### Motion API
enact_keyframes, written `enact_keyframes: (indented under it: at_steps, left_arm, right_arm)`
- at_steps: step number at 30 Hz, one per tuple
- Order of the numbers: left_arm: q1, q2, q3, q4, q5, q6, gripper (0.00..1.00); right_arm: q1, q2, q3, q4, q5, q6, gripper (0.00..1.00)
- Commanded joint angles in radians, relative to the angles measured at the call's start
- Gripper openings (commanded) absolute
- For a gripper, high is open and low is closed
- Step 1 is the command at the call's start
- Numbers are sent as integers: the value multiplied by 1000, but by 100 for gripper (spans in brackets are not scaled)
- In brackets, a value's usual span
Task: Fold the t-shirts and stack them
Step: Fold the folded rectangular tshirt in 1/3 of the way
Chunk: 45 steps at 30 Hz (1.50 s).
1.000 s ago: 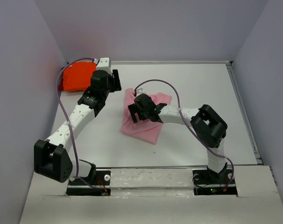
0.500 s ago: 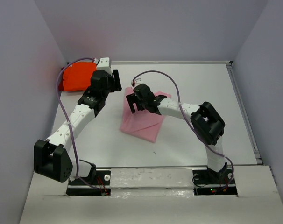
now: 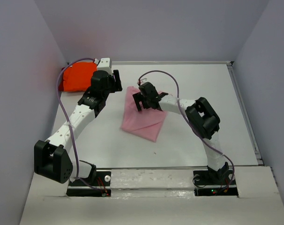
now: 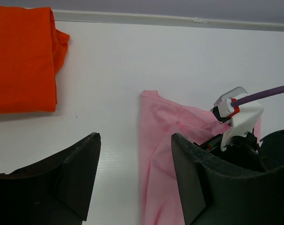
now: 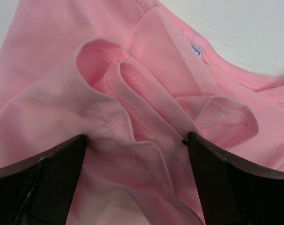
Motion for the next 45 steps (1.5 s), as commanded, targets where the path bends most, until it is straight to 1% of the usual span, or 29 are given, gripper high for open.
enact_keyframes:
  at_steps: [1, 4, 8, 12, 13, 14, 18, 19, 21, 24, 26, 29, 35, 37, 41, 45]
  left_arm:
    - [6, -26, 4, 33, 18, 2, 71]
    - [6, -23, 1, 34, 23, -2, 71]
    - [5, -22, -5, 41, 41, -9, 71]
    - [2, -29, -25, 59, 58, -23, 71]
    - [-3, -28, -23, 56, 60, -29, 71]
    - [-23, -26, -22, 47, 44, -34, 71]
    - [-81, -20, 7, 14, 38, -40, 71]
    - [-83, -15, 24, 5, 43, -25, 71]
    - [-84, -11, 40, -1, 24, -14, 71]
    - [-84, -9, 21, 10, -5, -9, 71]
    - [-83, -5, 0, 30, 12, -17, 71]
    - [-83, 17, 14, 15, 12, -14, 71]
    - [-78, 15, 8, 19, 14, -12, 71]
    - [-77, 14, 9, 16, 14, -14, 71]
    - [-77, 21, 9, 7, 12, -11, 71]
    - [-78, 37, 24, -12, -2, -11, 71]
  right_arm:
    - [-19, 15, 69, 31, -2, -57, 95]
    - [-40, -9, 92, 31, -5, -92, 95]
    - [-50, -94, 137, 20, -7, -130, 95]
    - [-50, -175, 148, -46, -34, -115, 95]
    - [-50, -199, 129, -56, -42, -106, 95]
    - [-50, -247, 71, -58, -60, -80, 95]
    - [-39, -348, -84, -49, -109, -9, 94]
    - [-39, -394, -165, -29, -125, 0, 94]
    - [-39, -427, -231, -24, -137, 34, 94]
    - [-39, -470, -340, 2, -183, 77, 94]
    - [-39, -471, -392, 25, -203, 96, 94]
    - [-39, -432, -414, 46, -214, 109, 94]
    - [-39, -326, -379, 71, -203, 123, 94]
    - [-39, -278, -342, 69, -185, 117, 94]
    - [-39, -178, -215, -49, -105, 74, 94]
    - [-102, -140, -144, -101, -66, 58, 94]
